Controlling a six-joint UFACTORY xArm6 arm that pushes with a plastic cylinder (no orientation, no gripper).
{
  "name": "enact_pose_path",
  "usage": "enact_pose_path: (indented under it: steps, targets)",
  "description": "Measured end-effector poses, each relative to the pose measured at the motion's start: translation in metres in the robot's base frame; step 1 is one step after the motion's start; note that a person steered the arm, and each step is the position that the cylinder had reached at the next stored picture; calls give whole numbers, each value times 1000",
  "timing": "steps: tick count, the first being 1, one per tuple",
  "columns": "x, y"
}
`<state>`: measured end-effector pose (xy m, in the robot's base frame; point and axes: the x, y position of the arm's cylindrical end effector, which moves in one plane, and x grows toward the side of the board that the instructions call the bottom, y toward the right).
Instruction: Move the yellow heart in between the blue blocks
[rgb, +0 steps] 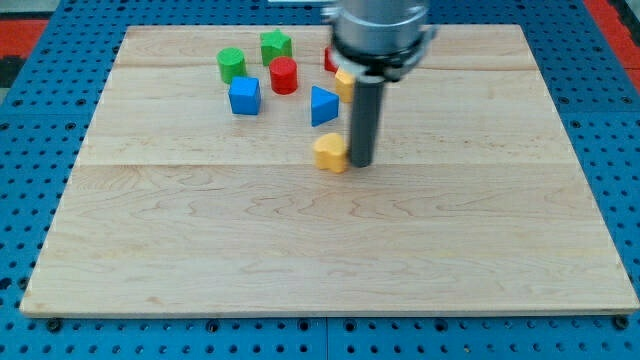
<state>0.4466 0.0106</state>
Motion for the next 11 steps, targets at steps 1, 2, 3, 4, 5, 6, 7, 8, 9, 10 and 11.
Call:
enact_pose_path:
  steps: [1, 2, 3, 4, 5, 6, 7, 8, 9, 10, 11]
  targets:
    - [6, -40]
    - [29, -88]
    - [20, -96]
    - [13, -58]
    - [13, -40]
    - [-1, -43]
    - [-39, -52]
    - [-73, -53]
    - [-79, -49]
    - [-44, -39]
    - [-23, -14]
